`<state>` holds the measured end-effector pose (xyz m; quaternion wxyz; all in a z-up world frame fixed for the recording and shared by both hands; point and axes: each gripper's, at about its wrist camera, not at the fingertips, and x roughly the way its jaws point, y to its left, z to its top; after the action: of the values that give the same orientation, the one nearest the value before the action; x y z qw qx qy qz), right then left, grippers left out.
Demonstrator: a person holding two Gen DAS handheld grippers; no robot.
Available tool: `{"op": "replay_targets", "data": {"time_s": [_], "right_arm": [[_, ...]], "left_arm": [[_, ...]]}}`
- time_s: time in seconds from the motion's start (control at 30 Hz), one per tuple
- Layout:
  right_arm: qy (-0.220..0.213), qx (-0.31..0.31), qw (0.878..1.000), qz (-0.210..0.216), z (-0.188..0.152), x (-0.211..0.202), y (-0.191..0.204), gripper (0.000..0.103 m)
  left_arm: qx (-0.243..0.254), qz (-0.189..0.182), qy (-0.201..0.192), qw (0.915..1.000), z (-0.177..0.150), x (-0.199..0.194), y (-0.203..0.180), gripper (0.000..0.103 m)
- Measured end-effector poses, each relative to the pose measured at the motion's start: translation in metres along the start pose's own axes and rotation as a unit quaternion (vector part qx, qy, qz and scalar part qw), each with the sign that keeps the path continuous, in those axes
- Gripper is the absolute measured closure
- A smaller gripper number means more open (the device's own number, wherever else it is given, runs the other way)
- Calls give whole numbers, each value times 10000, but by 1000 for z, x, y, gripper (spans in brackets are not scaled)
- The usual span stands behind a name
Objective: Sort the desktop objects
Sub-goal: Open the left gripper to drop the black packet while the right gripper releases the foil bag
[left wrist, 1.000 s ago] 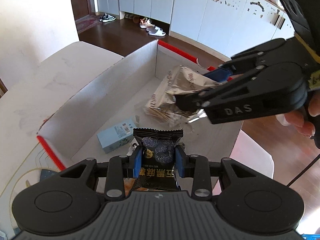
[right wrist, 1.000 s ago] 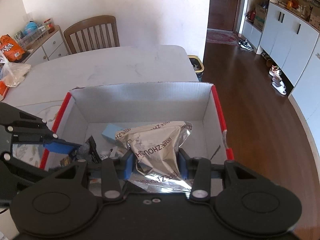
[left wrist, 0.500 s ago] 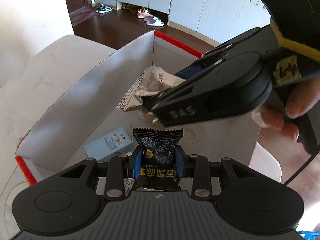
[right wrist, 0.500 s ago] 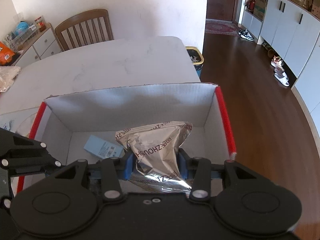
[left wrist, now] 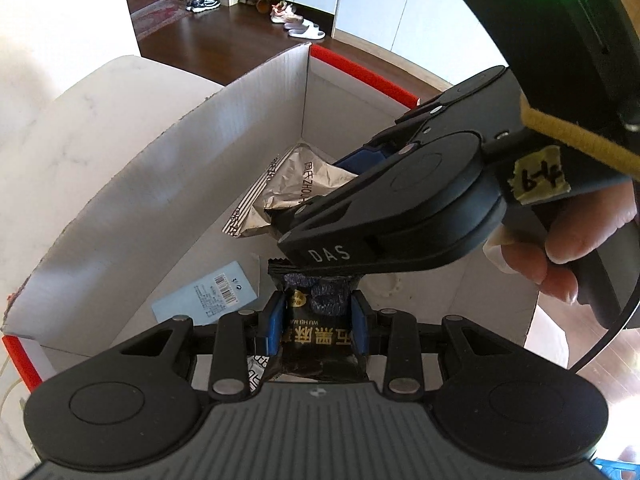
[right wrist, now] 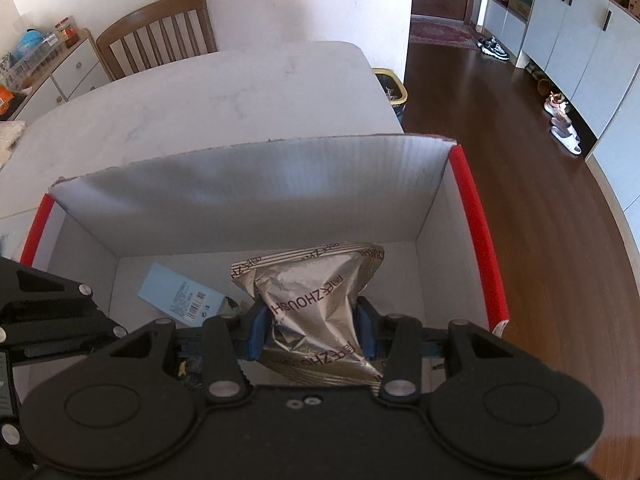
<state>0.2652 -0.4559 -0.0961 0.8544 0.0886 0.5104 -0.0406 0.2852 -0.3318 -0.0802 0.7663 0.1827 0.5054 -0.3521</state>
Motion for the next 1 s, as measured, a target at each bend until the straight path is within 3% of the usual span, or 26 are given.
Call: {"op": "replay_targets", "data": {"time_s": [0.37, 0.47, 0.63, 0.8, 0.87, 0.9, 1.0], "right_arm": [[18, 14, 10000, 11, 1, 1, 0, 59], [17, -7, 10000, -10, 2, -1, 0, 57], [3, 16, 10000, -13, 3, -4, -2, 54], [-58, 49, 10000, 1, 2, -10, -5, 51], [-93, 59, 9999, 19, 2, -15, -5, 44], [-121, 56, 9999, 40, 1, -18, -5, 32], [-225, -31, 9997, 47, 0, -27, -2, 31]], "left_arm": [[-46, -78, -3, 10000, 0, 2, 2, 69], [-69, -1, -23, 10000, -2, 2, 1, 63], [-94, 53, -167, 9998, -1, -3, -2, 34], [-122, 85, -255, 9996, 0, -9, -6, 33], [-148, 74, -280, 9995, -1, -13, -8, 33], [-154, 73, -292, 9994, 0, -15, -8, 33], [-163, 63, -336, 9993, -3, -22, -10, 33]]}}
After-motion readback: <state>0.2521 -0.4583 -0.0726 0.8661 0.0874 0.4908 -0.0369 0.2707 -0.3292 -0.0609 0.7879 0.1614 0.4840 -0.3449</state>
